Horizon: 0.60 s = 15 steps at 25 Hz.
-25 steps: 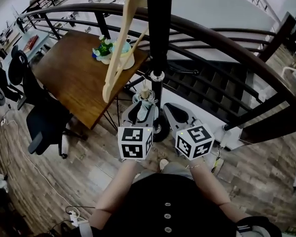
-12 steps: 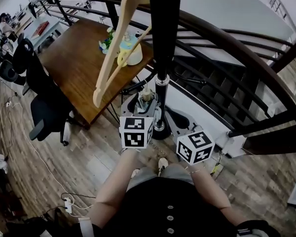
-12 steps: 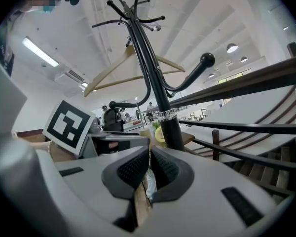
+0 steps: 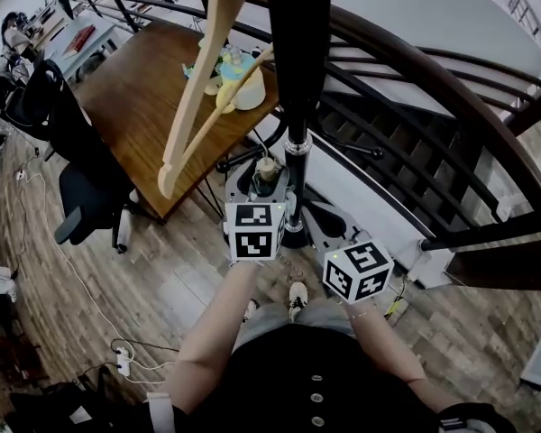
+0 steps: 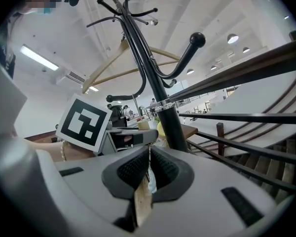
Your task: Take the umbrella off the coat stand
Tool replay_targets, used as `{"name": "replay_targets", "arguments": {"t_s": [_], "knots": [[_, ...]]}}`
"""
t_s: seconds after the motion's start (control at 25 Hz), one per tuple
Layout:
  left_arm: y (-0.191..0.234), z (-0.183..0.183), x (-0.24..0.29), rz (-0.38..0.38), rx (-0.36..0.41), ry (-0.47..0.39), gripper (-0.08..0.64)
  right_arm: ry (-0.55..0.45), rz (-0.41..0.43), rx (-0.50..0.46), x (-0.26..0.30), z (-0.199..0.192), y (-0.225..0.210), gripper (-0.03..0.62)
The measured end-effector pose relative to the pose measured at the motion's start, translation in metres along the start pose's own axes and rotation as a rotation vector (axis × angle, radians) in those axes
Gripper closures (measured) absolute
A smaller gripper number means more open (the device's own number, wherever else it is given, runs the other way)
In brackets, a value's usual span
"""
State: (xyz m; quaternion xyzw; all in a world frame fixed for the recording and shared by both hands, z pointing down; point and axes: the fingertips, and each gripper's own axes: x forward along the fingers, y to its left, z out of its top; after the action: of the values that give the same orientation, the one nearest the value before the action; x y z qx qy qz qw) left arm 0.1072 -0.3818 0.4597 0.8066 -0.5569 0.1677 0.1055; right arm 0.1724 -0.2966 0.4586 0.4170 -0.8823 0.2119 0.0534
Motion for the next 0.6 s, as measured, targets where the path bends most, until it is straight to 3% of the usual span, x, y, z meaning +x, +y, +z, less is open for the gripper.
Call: {"name": "replay_targets", "arguments": {"t_s": [0.36,0.6], "knots": [[0.001,-0.006,0.005,0.023,0.021,0.006,0.414,0.017,0.015,0.002,0.003,-0.003,-0.004,0.561],[0.000,-0.006,-0.006,0.026,-0.004,-0.007,0.414,0.013,0.015,-0.002,0.001,0.000,-0.003,0.561]]}}
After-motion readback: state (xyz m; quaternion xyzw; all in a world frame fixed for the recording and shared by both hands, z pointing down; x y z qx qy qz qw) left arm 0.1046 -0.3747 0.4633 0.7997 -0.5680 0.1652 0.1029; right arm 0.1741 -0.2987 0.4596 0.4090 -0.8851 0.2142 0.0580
